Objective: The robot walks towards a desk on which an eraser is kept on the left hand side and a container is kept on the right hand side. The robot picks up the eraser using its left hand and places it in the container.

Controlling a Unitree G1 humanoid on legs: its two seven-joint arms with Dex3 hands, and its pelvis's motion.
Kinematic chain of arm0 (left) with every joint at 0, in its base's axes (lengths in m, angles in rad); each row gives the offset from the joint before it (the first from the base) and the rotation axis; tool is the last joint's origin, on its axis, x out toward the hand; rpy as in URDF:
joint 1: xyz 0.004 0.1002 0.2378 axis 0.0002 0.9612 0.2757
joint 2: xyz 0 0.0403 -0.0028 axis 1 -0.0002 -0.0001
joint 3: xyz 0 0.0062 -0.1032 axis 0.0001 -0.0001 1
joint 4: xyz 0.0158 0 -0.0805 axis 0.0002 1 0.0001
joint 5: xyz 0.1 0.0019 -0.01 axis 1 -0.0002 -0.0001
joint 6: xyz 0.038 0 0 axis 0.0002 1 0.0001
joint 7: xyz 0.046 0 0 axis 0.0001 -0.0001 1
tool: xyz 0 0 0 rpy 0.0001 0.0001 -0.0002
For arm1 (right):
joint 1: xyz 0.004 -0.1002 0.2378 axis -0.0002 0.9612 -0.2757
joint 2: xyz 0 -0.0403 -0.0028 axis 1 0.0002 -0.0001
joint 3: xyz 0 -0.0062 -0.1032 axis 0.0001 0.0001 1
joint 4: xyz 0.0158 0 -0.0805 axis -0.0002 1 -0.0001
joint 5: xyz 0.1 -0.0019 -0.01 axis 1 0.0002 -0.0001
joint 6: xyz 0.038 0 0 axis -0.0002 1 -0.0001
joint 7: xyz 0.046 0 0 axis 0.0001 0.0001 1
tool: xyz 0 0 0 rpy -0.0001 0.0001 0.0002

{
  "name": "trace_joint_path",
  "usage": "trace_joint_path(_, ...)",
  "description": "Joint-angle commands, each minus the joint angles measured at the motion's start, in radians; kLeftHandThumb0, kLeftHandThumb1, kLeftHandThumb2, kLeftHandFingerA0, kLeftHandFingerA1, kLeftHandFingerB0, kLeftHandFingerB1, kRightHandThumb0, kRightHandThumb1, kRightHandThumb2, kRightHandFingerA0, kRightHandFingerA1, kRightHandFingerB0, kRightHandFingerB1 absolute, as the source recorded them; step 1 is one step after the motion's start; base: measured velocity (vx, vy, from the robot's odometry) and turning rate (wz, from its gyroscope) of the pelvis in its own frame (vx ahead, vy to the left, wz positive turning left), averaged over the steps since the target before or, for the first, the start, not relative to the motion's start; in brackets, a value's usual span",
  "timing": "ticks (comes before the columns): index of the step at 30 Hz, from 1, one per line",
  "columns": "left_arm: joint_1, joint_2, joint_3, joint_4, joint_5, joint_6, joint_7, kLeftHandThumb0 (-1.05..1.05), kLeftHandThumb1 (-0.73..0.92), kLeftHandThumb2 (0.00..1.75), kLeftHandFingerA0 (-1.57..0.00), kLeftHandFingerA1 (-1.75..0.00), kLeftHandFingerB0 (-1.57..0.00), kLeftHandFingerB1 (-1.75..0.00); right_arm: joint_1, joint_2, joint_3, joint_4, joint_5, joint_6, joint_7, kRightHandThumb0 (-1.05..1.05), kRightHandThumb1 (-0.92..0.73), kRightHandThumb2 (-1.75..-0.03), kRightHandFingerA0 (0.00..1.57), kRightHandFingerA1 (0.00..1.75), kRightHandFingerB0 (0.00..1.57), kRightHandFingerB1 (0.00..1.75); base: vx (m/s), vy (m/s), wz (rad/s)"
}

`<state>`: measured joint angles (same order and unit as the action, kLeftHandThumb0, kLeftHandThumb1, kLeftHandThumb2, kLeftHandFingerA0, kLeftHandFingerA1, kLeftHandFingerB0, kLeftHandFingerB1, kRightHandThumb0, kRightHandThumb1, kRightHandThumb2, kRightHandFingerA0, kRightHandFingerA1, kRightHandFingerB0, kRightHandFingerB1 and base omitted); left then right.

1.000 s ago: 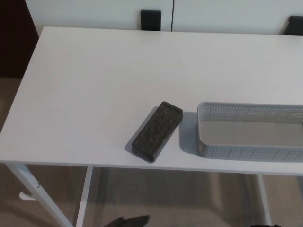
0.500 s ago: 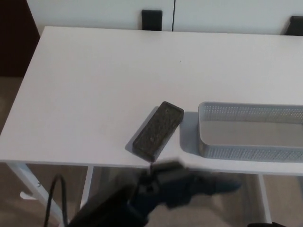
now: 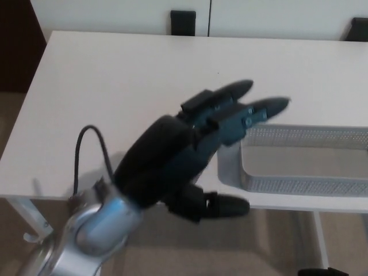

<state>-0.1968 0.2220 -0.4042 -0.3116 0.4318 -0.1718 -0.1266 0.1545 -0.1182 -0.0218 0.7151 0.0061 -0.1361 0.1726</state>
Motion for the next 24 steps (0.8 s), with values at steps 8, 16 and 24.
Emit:
trace_joint_path(8,-0.172,-0.155,-0.093,0.457,0.487,0.528,0.244,-0.52,0.35,0.71,0.0,-0.11,-0.06,-0.22,0.009,-0.034,0.01,-0.057,-0.025,0.037,-0.008,-0.19,-0.49,-0.54,0.75,0.64,0.55,0.55,0.0,0.0,0.0)
trace_joint_path(16,-0.152,-0.182,-0.119,0.554,0.502,0.539,0.31,-0.55,0.36,0.73,-0.01,-0.14,-0.05,-0.18,-0.002,-0.035,0.01,-0.045,-0.023,0.032,-0.01,-0.25,-0.44,-0.64,0.74,0.69,0.55,0.6,0.0,0.0,0.0)
trace_joint_path(24,-0.122,-0.215,-0.154,0.59,0.523,0.575,0.314,-0.57,0.37,0.73,0.0,-0.14,-0.07,-0.23,0.007,-0.042,0.025,-0.052,-0.039,0.031,-0.009,-0.26,-0.45,-0.65,0.75,0.69,0.55,0.6,0.0,0.0,0.0)
